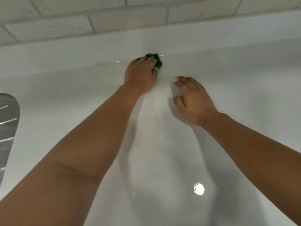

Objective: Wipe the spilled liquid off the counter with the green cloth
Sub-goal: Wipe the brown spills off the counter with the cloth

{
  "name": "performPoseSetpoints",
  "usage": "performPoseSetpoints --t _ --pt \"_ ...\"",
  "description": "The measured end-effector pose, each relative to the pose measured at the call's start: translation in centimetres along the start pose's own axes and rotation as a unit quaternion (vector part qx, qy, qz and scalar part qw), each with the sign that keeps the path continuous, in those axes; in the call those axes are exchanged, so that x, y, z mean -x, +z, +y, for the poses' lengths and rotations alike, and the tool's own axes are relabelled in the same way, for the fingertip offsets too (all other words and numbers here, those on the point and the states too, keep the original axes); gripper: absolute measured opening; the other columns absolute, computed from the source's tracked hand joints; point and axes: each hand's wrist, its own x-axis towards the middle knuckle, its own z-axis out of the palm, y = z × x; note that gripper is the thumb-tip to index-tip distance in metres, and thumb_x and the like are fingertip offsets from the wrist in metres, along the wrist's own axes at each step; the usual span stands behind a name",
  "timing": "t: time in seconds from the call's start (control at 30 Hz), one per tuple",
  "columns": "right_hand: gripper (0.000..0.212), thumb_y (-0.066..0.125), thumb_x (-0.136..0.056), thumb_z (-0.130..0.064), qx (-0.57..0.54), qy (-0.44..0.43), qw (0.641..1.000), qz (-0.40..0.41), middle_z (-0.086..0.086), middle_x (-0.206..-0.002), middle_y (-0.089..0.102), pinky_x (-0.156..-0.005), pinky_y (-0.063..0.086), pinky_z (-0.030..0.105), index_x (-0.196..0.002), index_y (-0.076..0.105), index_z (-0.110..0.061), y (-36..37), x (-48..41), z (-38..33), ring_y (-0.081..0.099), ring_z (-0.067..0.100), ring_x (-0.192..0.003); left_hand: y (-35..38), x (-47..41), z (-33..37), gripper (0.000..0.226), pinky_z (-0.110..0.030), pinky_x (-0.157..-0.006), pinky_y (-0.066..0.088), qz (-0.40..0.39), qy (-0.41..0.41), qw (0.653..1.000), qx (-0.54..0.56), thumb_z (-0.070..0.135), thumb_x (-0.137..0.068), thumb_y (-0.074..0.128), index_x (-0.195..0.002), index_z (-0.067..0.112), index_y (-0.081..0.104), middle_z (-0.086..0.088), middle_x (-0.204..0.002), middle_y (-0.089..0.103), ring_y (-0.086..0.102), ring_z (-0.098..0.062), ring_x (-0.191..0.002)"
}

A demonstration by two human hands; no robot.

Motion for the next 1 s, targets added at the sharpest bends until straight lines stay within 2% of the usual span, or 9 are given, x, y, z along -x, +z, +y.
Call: performPoseSetpoints --t 0.2,0.3,0.37,0.47,0.53,0.6,0.77,0.83,1.0 --pt "0.064 0.028 -0.089 -0.038 -0.005 0.010 1.000 0.017 0.018 -0.146 0.048 -0.116 0.030 0.047 -0.137 0.051 -0.002 -1.3 0.9 3.4 0.040 0.035 -0.137 1.3 -3.4 7.5 0.052 -0.034 -0.120 0.016 -0.061 0.055 0.997 -0.006 0.038 -0.104 0.030 -0.152 0.020 0.033 0.004 -0.159 0.030 0.024 -0.016 -0.147" --pt "0.061 0.030 -0.088 -0.034 -0.028 0.026 0.998 0.042 0.019 -0.139 0.053 -0.111 0.036 0.048 -0.131 0.055 0.000 -2.1 1.7 4.6 0.044 0.037 -0.130 0.6 -2.7 9.0 0.043 -0.032 -0.114 0.028 -0.081 0.080 0.991 0.076 0.029 -0.105 0.035 -0.146 0.022 0.045 -0.001 -0.148 0.048 0.042 -0.021 -0.136" --pt "0.058 0.032 -0.088 -0.033 -0.036 0.031 0.998 0.047 0.018 -0.137 0.054 -0.109 0.037 0.045 -0.130 0.057 -0.001 -2.6 1.8 4.8 0.045 0.035 -0.128 -0.8 -1.4 8.6 0.035 -0.033 -0.102 0.042 -0.064 0.041 0.982 0.174 0.025 -0.104 0.039 -0.134 0.025 0.057 -0.001 -0.129 0.063 0.058 -0.022 -0.115" --pt "0.051 0.039 -0.089 -0.027 -0.053 0.029 0.997 0.048 0.015 -0.139 0.053 -0.110 0.033 0.039 -0.130 0.057 -0.003 -3.1 1.1 4.4 0.042 0.032 -0.131 -3.7 0.7 5.7 0.030 -0.028 -0.094 0.047 -0.015 -0.054 0.953 0.298 0.025 -0.103 0.044 -0.129 0.022 0.061 0.001 -0.119 0.067 0.062 -0.018 -0.105" --pt "0.049 0.041 -0.090 -0.026 -0.073 0.026 0.996 0.054 0.014 -0.141 0.053 -0.111 0.030 0.036 -0.130 0.058 -0.003 -3.1 0.3 3.6 0.040 0.030 -0.133 -5.6 2.5 2.4 0.029 -0.032 -0.089 0.054 -0.003 -0.144 0.889 0.435 0.023 -0.102 0.050 -0.128 0.019 0.063 -0.001 -0.113 0.070 0.067 -0.018 -0.100" --pt "0.049 0.041 -0.090 -0.027 -0.086 0.021 0.995 0.052 0.013 -0.142 0.052 -0.112 0.029 0.035 -0.130 0.058 -0.004 -2.8 -0.4 2.7 0.039 0.028 -0.134 -6.6 4.4 -1.7 0.028 -0.034 -0.085 0.058 0.020 -0.234 0.841 0.488 0.019 -0.100 0.055 -0.125 0.016 0.066 -0.001 -0.108 0.071 0.070 -0.018 -0.097" --pt "0.048 0.040 -0.091 -0.028 -0.093 0.005 0.995 0.028 0.011 -0.141 0.053 -0.113 0.031 0.037 -0.129 0.059 -0.006 -1.5 -1.2 0.8 0.039 0.027 -0.135 -6.2 7.0 -8.2 0.032 -0.031 -0.093 0.046 0.092 -0.326 0.922 0.187 0.020 -0.097 0.050 -0.126 0.014 0.063 -0.007 -0.119 0.066 0.060 -0.027 -0.109" --pt "0.046 0.042 -0.091 -0.026 -0.090 -0.005 0.996 0.026 0.012 -0.141 0.053 -0.113 0.030 0.037 -0.128 0.059 -0.005 -1.0 -1.7 -0.2 0.040 0.028 -0.135 -5.7 7.3 -7.9 0.041 -0.033 -0.098 0.041 0.115 -0.287 0.945 0.107 0.025 -0.097 0.050 -0.136 0.013 0.054 -0.010 -0.136 0.055 0.051 -0.029 -0.122" --pt "0.053 0.034 -0.091 -0.034 -0.098 -0.004 0.995 0.026 0.012 -0.143 0.051 -0.116 0.030 0.041 -0.128 0.060 -0.005 -0.1 -2.7 -2.2 0.038 0.030 -0.138 -2.5 8.7 -8.3 0.060 -0.041 -0.116 0.029 0.038 -0.160 0.986 -0.021 0.052 -0.097 0.039 -0.147 0.018 0.043 -0.005 -0.158 0.033 0.033 -0.028 -0.141"
